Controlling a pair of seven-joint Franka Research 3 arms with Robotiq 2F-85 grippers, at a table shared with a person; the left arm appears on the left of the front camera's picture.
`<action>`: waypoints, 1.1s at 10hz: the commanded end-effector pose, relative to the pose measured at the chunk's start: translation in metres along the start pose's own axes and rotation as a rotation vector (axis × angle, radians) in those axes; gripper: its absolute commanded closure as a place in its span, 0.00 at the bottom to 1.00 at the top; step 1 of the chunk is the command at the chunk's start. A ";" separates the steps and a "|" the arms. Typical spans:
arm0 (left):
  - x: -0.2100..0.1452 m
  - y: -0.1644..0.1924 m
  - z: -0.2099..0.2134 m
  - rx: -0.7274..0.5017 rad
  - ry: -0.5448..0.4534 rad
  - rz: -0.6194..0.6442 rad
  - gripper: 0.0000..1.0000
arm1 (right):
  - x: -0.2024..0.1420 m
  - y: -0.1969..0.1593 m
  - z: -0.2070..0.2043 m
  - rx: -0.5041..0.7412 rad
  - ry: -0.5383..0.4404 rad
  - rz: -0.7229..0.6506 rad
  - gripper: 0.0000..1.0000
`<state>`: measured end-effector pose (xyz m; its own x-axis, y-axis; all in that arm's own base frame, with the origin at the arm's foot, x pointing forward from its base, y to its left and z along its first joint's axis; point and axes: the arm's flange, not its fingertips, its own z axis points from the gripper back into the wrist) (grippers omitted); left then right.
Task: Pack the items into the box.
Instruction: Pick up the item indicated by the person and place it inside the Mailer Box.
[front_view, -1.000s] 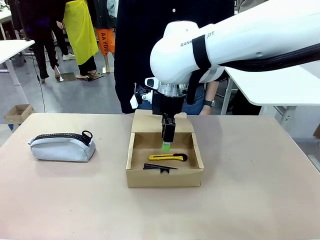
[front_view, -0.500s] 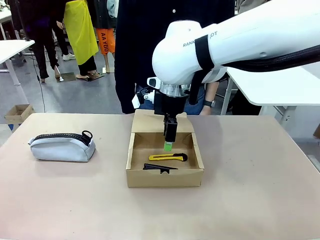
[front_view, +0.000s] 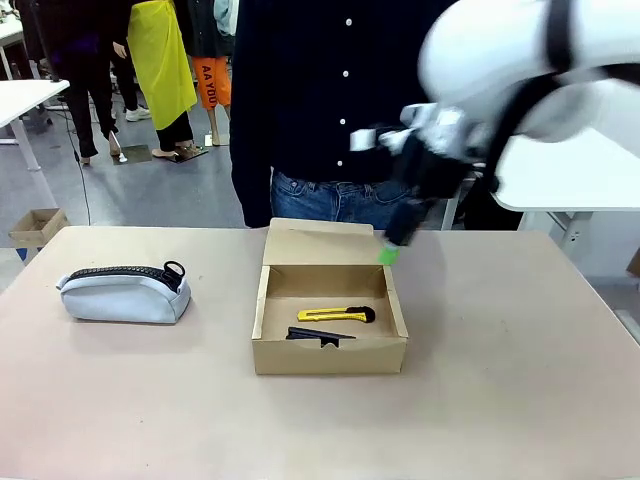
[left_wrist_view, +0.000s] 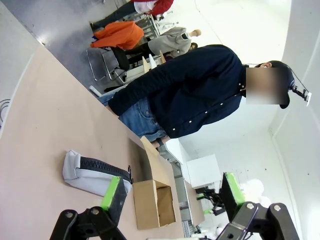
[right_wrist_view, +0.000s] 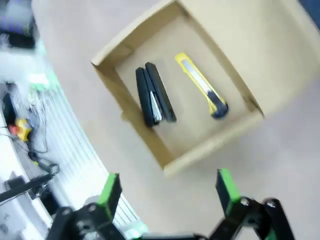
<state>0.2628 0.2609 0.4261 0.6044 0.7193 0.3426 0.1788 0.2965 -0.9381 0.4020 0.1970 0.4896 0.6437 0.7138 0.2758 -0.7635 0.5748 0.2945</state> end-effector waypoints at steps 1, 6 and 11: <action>-0.001 0.000 -0.001 -0.026 -0.018 -0.018 0.00 | -0.096 0.000 0.042 0.116 -0.311 -0.469 0.00; -0.001 0.000 -0.001 -0.026 -0.018 -0.018 0.00 | -0.291 -0.057 0.045 0.670 -0.859 -0.790 0.00; -0.001 0.000 -0.001 -0.026 -0.018 -0.018 0.00 | -0.323 -0.108 0.084 0.652 -0.787 -0.842 0.00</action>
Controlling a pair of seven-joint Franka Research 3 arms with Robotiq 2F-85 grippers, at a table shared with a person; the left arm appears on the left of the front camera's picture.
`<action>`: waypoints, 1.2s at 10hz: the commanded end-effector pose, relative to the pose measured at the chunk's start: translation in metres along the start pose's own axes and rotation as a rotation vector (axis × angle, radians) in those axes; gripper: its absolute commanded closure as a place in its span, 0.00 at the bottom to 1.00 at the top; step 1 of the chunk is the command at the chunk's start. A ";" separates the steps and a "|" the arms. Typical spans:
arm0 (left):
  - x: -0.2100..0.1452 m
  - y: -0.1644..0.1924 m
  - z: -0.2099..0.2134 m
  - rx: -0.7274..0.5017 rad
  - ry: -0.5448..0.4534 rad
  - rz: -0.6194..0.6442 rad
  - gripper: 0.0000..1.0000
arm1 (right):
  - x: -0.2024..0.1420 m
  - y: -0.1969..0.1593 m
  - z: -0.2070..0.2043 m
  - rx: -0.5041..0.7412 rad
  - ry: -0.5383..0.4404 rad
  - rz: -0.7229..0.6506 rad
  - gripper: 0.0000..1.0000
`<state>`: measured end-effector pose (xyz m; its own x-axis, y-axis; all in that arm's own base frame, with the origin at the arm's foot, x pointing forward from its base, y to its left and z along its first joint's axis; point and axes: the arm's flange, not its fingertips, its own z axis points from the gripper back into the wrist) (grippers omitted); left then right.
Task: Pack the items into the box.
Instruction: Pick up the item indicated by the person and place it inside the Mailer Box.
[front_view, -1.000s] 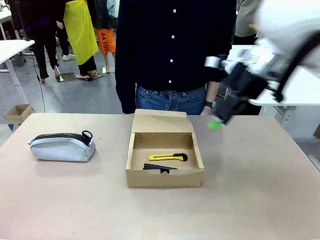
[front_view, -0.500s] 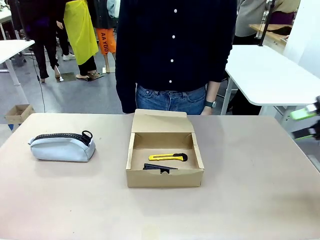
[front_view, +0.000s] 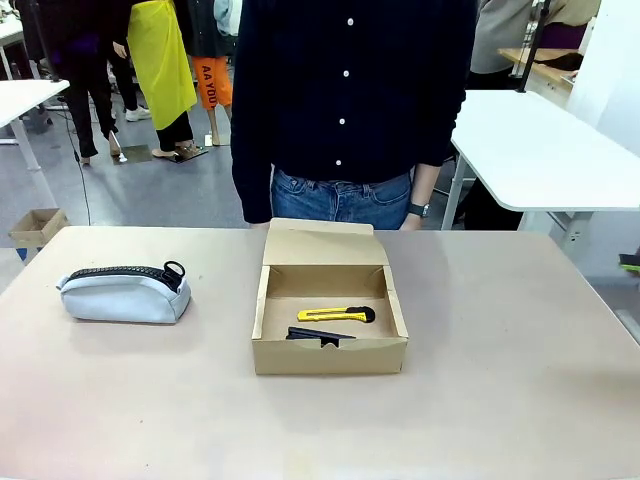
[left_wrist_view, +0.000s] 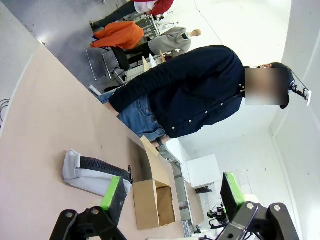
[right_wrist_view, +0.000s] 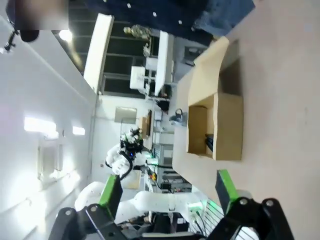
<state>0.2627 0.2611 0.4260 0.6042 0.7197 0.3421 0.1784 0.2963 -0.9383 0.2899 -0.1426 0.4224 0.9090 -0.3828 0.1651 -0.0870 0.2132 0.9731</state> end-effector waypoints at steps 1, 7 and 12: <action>-0.001 0.000 -0.001 -0.026 -0.018 -0.018 0.00 | -0.009 0.026 -0.004 -0.051 0.070 0.031 0.00; -0.001 0.000 -0.001 -0.026 -0.018 -0.018 0.00 | -0.009 0.026 -0.004 -0.051 0.070 0.031 0.00; -0.001 0.000 -0.001 -0.026 -0.018 -0.018 0.00 | -0.009 0.026 -0.004 -0.051 0.070 0.031 0.00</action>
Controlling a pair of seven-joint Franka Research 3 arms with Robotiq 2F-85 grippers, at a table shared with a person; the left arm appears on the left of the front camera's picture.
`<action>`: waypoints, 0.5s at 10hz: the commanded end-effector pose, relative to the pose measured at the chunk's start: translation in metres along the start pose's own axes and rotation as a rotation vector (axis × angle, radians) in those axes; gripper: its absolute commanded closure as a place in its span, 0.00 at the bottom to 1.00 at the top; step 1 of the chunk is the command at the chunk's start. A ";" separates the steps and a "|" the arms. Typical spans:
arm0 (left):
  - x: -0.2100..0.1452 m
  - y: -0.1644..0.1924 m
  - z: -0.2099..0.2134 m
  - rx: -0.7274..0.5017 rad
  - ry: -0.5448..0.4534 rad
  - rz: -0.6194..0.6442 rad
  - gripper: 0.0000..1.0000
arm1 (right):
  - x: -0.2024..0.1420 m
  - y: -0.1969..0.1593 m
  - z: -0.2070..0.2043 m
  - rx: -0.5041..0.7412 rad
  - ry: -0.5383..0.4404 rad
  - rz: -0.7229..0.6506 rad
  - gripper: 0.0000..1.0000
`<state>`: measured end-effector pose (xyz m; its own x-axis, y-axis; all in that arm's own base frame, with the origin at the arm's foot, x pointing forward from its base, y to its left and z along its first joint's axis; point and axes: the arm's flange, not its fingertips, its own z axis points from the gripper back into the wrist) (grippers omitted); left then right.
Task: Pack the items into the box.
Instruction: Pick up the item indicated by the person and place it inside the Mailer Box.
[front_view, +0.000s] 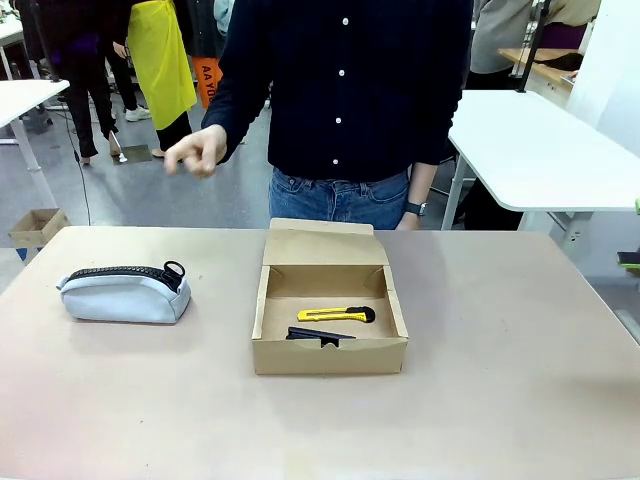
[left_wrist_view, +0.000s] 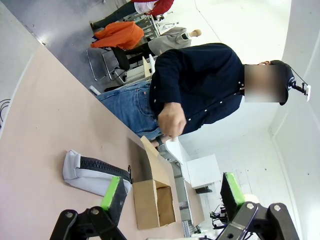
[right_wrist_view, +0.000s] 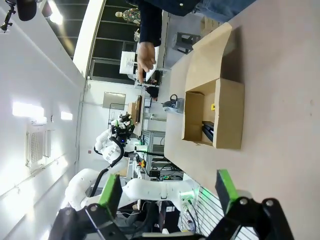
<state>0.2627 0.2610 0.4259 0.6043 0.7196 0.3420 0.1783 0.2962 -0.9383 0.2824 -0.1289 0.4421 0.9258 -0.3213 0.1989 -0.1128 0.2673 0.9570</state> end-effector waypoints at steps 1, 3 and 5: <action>-0.001 0.000 -0.001 -0.026 -0.018 -0.018 0.00 | 0.000 0.003 0.002 -0.008 0.014 -0.014 0.00; -0.001 0.000 -0.001 -0.026 -0.018 -0.018 0.00 | 0.000 0.003 0.002 -0.008 0.014 -0.014 0.00; -0.001 0.000 -0.001 -0.026 -0.018 -0.018 0.00 | 0.000 0.003 0.002 -0.008 0.014 -0.014 0.00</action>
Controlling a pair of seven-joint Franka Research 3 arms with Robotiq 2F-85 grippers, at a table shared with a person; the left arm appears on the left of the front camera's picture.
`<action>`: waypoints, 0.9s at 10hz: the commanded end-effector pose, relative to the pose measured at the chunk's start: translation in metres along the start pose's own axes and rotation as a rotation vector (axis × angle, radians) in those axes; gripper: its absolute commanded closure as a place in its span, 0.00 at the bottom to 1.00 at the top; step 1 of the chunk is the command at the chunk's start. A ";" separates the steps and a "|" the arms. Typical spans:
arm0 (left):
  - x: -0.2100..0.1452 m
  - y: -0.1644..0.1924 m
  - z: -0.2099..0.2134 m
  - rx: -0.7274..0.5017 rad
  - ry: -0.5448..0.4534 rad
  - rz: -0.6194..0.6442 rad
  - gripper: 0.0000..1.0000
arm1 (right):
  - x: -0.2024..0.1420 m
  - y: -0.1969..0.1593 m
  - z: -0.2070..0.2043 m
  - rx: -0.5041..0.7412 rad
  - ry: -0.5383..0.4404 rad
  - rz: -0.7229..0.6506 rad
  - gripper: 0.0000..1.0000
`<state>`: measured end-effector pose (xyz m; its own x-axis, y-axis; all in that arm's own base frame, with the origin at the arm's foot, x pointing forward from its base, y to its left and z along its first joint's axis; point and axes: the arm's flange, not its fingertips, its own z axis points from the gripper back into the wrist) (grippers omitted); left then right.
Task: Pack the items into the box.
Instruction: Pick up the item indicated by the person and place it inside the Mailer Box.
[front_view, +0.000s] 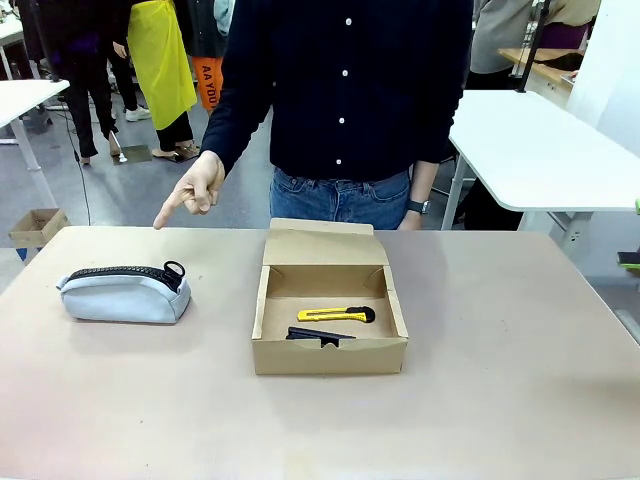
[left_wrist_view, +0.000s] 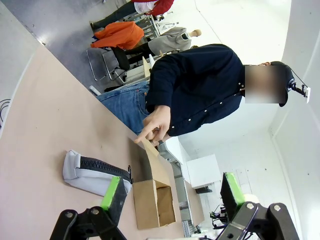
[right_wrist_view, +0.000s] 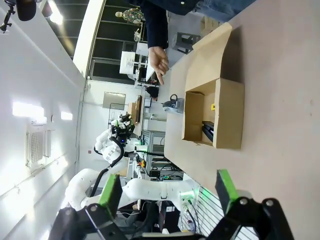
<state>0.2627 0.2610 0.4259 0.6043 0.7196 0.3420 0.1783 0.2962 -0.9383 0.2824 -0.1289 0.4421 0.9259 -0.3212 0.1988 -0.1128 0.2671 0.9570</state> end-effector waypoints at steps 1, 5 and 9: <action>-0.001 0.000 -0.001 -0.026 -0.018 -0.018 0.00 | 0.000 0.003 0.002 -0.009 0.014 -0.014 0.00; 0.001 -0.026 0.000 0.040 0.059 -0.139 0.00 | 0.000 0.003 0.002 -0.009 0.014 -0.014 0.00; -0.060 -0.104 -0.139 0.071 0.611 -1.091 0.00 | 0.000 0.003 0.002 -0.009 0.014 -0.014 0.00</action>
<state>0.3017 0.1272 0.5171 0.6731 0.1607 0.7219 0.5023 0.6170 -0.6058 0.2827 -0.1282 0.4421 0.9268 -0.3190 0.1981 -0.1118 0.2694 0.9565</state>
